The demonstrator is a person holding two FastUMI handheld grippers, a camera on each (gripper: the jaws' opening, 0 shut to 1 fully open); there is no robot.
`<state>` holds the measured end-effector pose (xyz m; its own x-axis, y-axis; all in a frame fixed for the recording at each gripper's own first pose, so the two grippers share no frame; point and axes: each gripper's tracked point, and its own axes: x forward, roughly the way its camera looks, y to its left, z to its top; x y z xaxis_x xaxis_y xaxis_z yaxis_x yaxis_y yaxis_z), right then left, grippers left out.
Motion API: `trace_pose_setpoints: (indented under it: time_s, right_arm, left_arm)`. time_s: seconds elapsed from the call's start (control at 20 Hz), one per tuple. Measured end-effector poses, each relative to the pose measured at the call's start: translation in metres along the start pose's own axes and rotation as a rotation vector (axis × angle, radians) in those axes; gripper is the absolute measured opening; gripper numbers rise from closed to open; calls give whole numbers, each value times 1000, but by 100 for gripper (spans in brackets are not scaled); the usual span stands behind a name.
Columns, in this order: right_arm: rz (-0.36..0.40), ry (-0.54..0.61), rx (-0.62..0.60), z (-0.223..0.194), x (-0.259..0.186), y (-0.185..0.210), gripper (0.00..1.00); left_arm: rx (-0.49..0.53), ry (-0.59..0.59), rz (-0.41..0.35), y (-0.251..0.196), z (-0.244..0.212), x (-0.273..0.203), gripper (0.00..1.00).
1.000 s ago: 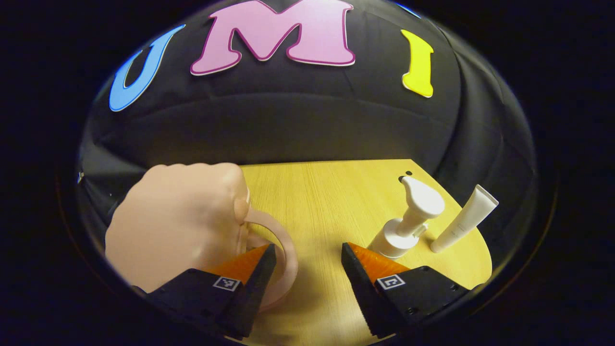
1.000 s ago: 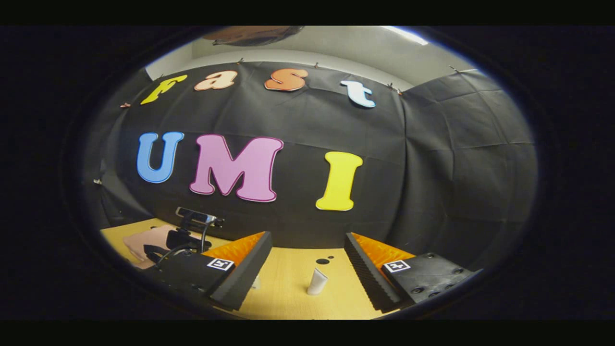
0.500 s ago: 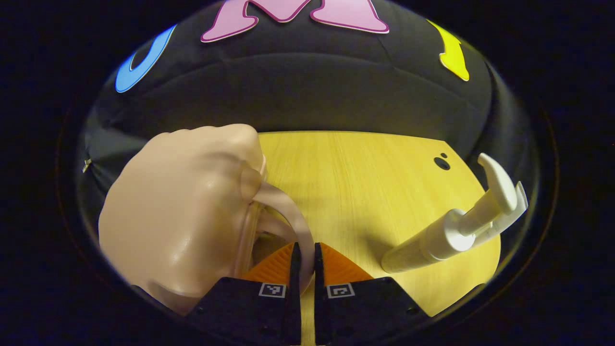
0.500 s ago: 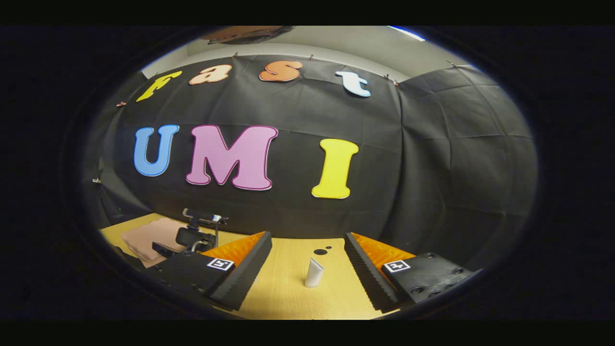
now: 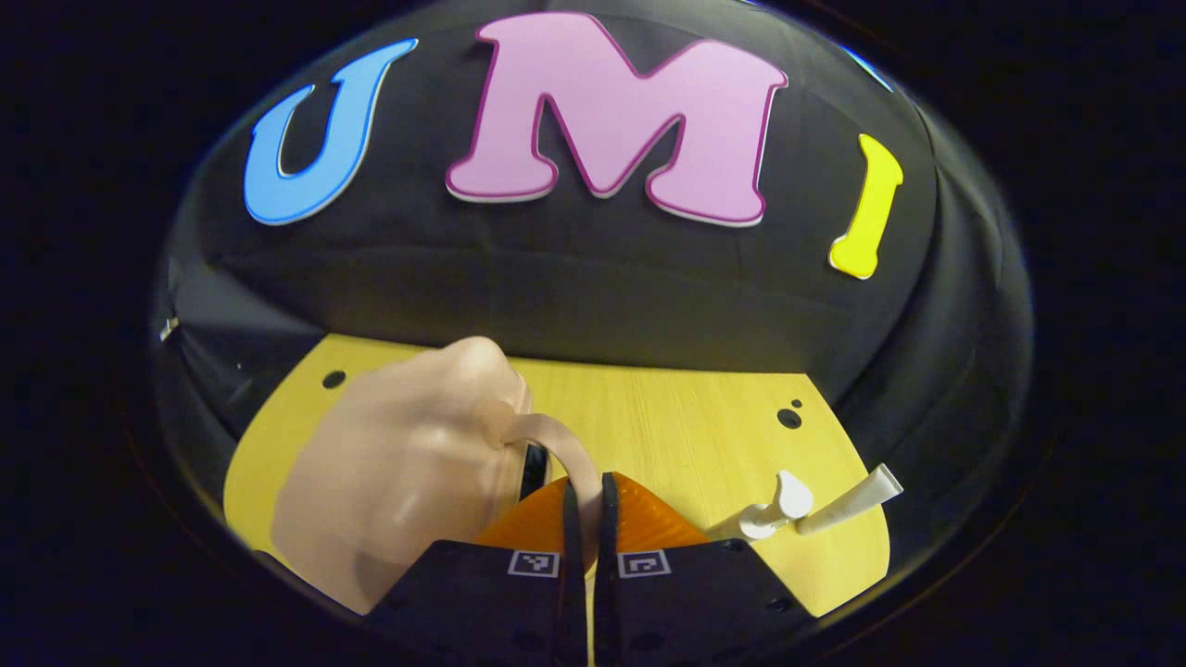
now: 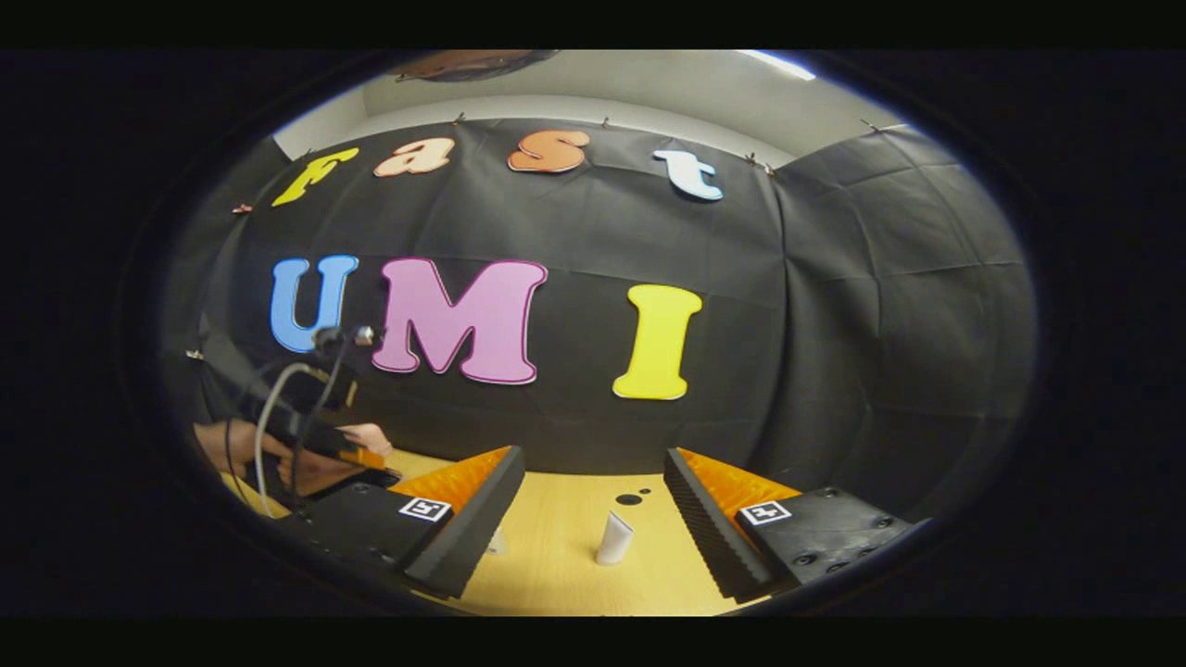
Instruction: First open the suitcase, pack the skin care products into it, and then close the suitcase.
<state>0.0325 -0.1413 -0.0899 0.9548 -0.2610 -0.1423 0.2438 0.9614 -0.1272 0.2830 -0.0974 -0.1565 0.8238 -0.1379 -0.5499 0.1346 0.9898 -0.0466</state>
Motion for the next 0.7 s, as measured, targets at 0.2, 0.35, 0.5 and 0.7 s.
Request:
trace_pose_setpoints:
  time_s: [0.2, 0.35, 0.5, 0.7]
  right_arm:
    - [54, -4, 23, 1, 5, 20, 97]
    - [92, 15, 23, -3, 13, 39, 96]
    - [92, 7, 10, 2, 17, 50, 97]
    - [65, 21, 11, 1, 26, 70, 96]
  left_arm:
    - [-33, -20, -3, 77, 47, -38, 8]
    - [19, -32, 13, 145, 65, -56, 8]
    - [62, -47, 104, 232, 78, -59, 8]
    - [78, -61, 216, 346, 60, -45, 8]
